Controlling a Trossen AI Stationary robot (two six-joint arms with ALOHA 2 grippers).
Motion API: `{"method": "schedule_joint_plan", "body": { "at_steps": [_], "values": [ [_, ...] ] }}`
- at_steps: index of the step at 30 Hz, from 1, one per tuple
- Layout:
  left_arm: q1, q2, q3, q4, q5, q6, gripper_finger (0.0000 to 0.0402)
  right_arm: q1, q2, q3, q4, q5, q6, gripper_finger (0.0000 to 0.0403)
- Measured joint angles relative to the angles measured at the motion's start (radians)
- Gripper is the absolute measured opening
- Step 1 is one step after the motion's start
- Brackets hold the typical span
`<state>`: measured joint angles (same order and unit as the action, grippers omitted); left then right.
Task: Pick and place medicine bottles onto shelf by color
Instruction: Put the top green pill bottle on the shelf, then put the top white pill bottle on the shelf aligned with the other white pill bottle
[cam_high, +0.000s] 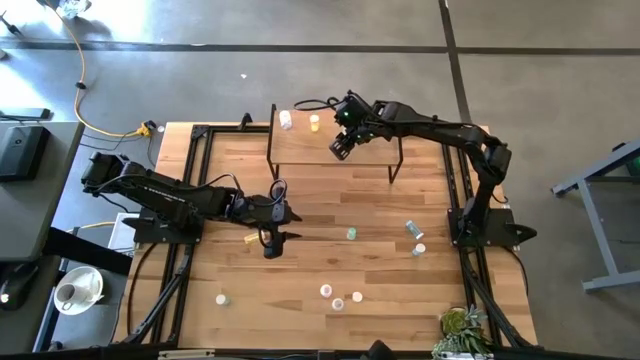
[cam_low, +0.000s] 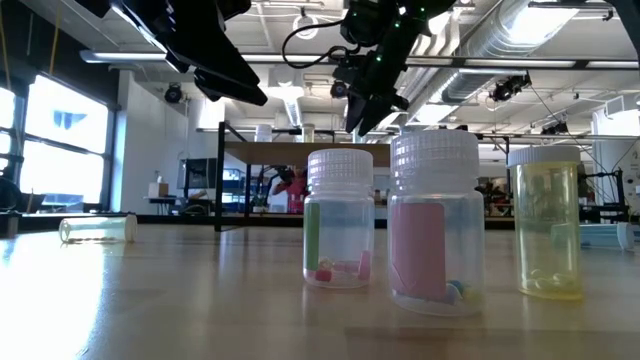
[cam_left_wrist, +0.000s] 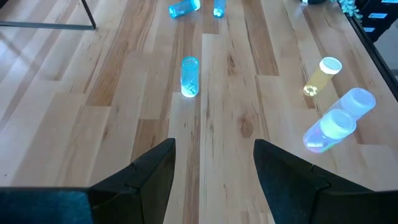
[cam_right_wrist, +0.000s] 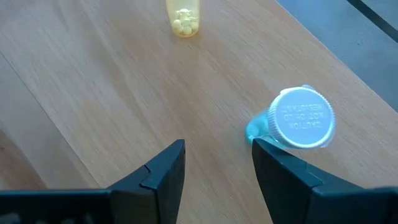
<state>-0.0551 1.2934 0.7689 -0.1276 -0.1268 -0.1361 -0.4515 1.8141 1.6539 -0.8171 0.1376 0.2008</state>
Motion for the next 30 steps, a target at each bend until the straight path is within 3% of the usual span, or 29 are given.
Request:
{"method": "schedule_joint_plan", "body": {
  "at_steps": [19, 30],
  "values": [
    [0.0, 0.0, 0.0, 0.0, 0.0, -0.001, 0.0207, -0.004, 0.0, 0.0, 0.014, 0.04, 0.0, 0.0178],
    [0.0, 0.0, 0.0, -0.014, 0.001, -0.003, 0.0207, 0.018, -0.015, 0.0, 0.006, -0.038, -0.028, 0.0178]
  ]
}}
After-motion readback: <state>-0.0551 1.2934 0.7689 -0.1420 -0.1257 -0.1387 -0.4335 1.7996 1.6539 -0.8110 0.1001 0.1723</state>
